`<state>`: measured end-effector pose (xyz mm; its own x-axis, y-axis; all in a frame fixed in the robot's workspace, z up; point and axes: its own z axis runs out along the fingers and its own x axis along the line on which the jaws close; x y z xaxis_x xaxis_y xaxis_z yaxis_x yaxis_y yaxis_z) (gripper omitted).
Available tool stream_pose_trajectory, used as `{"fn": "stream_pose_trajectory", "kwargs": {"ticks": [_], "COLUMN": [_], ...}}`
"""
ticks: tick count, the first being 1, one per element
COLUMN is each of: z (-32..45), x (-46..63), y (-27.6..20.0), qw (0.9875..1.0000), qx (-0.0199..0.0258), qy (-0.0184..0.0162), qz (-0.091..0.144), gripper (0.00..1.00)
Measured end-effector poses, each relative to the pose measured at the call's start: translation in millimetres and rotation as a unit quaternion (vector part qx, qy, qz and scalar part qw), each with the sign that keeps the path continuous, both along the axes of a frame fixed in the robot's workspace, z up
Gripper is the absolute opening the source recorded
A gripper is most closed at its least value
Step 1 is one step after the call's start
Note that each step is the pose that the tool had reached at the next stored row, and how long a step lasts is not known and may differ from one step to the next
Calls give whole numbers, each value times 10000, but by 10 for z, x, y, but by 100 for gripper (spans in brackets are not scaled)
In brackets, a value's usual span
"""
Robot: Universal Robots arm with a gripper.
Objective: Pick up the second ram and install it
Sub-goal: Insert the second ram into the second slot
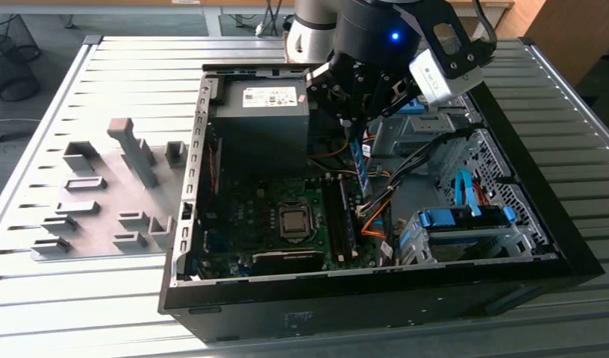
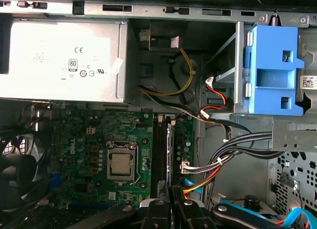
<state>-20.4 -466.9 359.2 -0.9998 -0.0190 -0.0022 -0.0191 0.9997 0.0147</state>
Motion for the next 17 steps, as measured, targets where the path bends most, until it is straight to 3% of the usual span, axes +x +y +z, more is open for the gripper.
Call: {"fn": "stream_pose_trajectory", "kwargs": {"ticks": [8,17], "z": [-31,-169], "x": [1,1], "y": [0,-6], "qw": [10000,10000], "qx": [0,0], "qy": [0,0], "qz": [-65,-65], "gripper": [14,14]}}
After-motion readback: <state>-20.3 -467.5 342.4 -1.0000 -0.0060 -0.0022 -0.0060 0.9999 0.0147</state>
